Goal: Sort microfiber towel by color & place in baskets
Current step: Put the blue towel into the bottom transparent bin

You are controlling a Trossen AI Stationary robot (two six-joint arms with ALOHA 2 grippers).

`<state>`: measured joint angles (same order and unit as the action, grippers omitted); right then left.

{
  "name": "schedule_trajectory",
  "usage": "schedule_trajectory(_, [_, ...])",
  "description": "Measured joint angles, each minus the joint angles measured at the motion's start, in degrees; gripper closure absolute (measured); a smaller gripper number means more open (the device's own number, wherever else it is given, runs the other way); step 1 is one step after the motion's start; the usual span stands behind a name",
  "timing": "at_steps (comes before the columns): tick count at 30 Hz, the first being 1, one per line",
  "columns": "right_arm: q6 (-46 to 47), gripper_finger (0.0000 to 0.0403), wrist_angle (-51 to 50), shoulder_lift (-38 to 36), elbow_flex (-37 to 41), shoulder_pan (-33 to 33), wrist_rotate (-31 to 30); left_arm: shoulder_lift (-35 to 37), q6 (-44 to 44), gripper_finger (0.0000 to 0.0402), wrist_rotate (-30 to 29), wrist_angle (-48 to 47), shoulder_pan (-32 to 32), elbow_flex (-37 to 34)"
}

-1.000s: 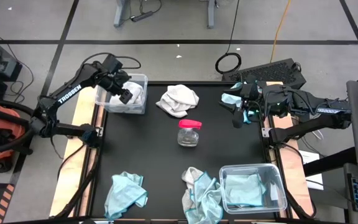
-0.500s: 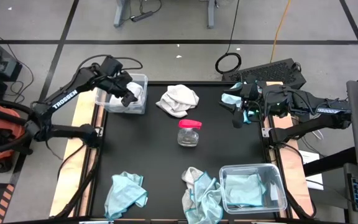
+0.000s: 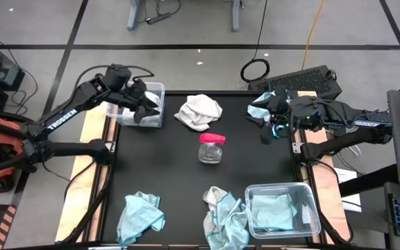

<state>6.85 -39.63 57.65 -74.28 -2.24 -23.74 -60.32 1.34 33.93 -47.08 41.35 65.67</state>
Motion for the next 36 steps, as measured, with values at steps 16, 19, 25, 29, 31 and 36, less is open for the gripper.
schedule_trajectory(16, [3.2,0.0172,-12.4,0.4,0.0,3.1,-5.3,2.3,10.4,0.0188,5.9,19.6,-11.7,0.0])
schedule_trajectory(19, [5.5,0.0172,-16.4,1.3,0.0,5.6,-5.3,2.3,10.4,0.0188,6.4,21.9,-13.8,0.0])
schedule_trajectory(25, [6.4,0.0172,-22.7,3.8,0.0,10.0,-6.7,2.3,10.4,0.0187,6.4,22.7,-16.8,0.0])
schedule_trajectory(29, [6.5,0.0172,-25.3,5.7,0.0,12.2,-10.5,2.2,10.4,0.0187,6.4,22.7,-17.9,0.0])
schedule_trajectory(31, [7.1,0.0172,-26.2,6.6,0.0,13.5,-11.7,2.2,10.4,0.0187,6.4,22.7,-18.4,0.0])
schedule_trajectory(36, [10.5,0.0172,-29.2,8.9,0.0,18.0,-12.1,2.2,10.4,0.0187,6.4,22.6,-19.2,0.0])
